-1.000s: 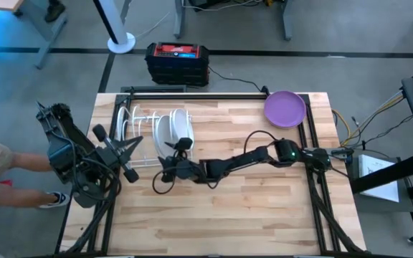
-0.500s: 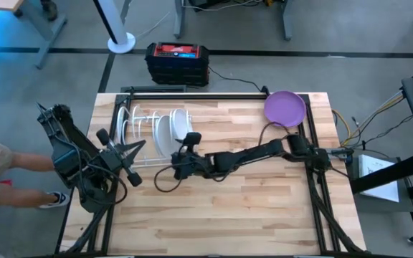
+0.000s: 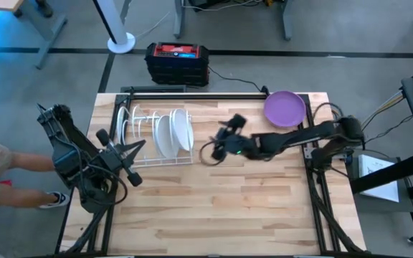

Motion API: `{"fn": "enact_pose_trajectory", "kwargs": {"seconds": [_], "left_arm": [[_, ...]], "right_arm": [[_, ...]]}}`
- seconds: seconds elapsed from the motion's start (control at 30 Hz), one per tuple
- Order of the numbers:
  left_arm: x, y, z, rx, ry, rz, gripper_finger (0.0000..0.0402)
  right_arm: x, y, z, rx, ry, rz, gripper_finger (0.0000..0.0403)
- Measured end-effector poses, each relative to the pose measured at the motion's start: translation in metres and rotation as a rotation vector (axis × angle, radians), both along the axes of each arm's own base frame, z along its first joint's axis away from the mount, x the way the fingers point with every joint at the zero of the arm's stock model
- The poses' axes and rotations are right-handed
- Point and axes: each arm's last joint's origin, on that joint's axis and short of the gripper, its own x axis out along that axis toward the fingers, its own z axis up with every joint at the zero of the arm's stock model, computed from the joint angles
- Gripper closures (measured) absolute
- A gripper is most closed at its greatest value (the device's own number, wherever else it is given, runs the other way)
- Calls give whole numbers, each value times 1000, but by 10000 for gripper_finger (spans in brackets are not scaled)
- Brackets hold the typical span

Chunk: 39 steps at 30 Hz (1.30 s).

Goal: Sort dishes
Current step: Put the violet plate into the white dish rack

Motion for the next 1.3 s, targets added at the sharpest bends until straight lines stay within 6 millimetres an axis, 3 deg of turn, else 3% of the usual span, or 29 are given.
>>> {"fn": "enact_pose_trajectory", "kwargs": {"seconds": [0.27, 0.57, 1.0, 1.3], "left_arm": [[7, -1, -9, -30, -25, 26, 401], [32, -1, -24, 4, 4, 115, 401], [63, 11, -39, 64, 66, 248, 401], [68, 20, -40, 61, 67, 295, 401]], "right_arm": [[-80, -43, -29, 52, -56, -166, 93], [-137, -87, -44, 154, -151, -442, 94], [-167, -153, -80, 436, -61, -595, 94], [-166, -171, -117, 606, 38, -562, 94]]}}
